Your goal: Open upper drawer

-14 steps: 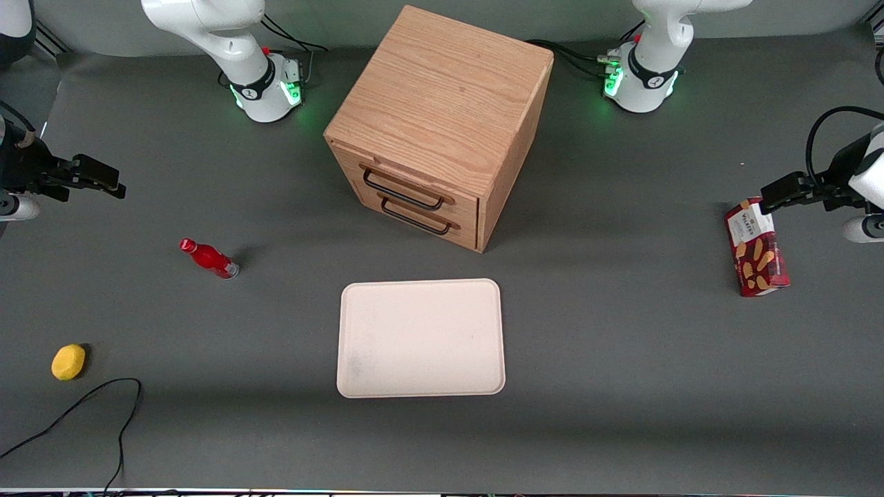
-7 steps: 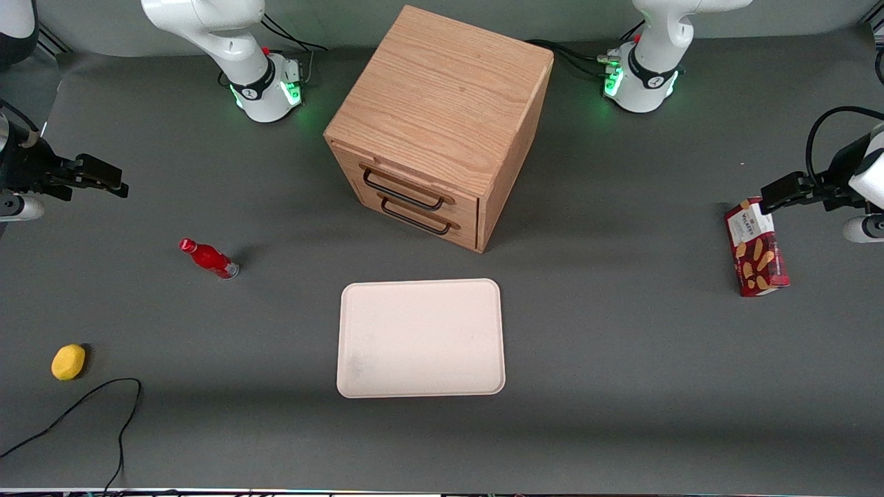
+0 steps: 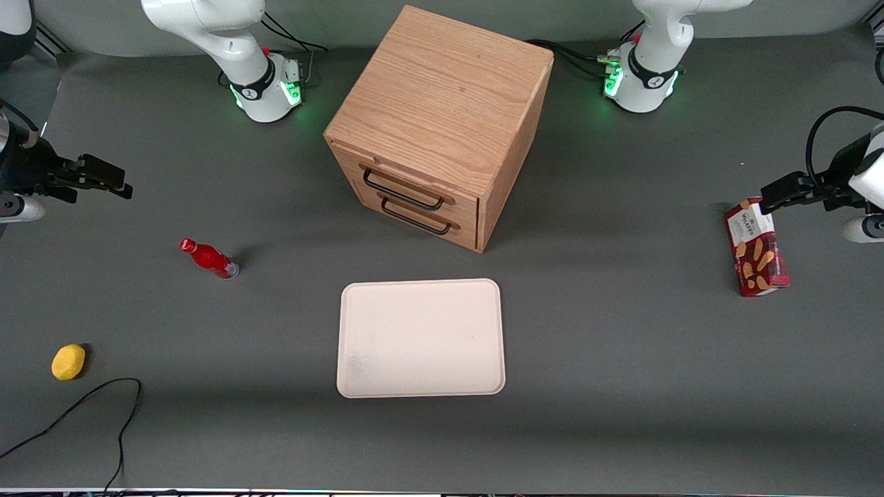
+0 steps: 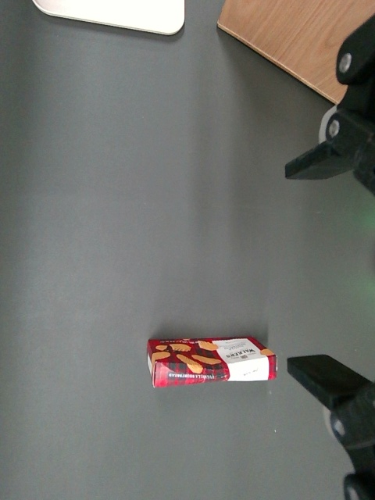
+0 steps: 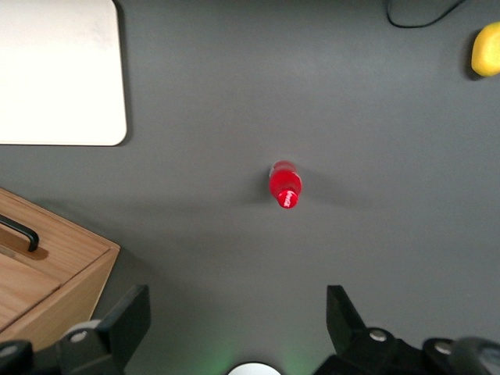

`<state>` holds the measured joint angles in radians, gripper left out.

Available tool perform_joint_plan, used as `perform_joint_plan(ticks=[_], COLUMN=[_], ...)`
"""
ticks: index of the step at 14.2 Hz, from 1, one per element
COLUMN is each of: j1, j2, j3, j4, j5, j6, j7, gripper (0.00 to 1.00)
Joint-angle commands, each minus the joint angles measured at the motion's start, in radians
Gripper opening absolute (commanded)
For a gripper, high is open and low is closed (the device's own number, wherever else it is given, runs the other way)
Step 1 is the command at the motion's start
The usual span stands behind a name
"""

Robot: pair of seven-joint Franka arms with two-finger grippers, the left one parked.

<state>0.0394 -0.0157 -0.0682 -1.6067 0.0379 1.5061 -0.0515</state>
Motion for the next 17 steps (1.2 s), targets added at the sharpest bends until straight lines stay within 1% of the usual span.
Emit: perform_joint_plan(ticks=[1, 3, 4, 6, 9, 11, 13, 15, 17], j1=[0.057, 0.080, 0.108, 0.135, 0.218, 0.261, 0.289, 0.329, 0.368], j2=[0.045, 0.086, 0.095, 0.102, 0.140, 0.158, 0.180, 0.207, 0.247], j3=[0.021, 0.033, 0.041, 0.042, 0.045, 0.045, 0.045, 0.060, 0.085], j4=[0.085, 0.134, 0.146, 0.142, 0.153, 0.156, 0.156, 0.159, 0.160], j5=[0.016, 0.019, 0.017, 0.017, 0.022, 0.043, 0.089, 0.092, 0.094], j6=[-0.015, -0.021, -0.023, -0.023, -0.017, -0.017, -0.017, -0.015, -0.015], j7=[0.019, 0.016, 0.010, 0.007, 0.002, -0.004, -0.048, -0.105, -0.258], gripper=[1.00, 1.00, 1.00, 1.00, 1.00, 1.00, 1.00, 1.00, 1.00])
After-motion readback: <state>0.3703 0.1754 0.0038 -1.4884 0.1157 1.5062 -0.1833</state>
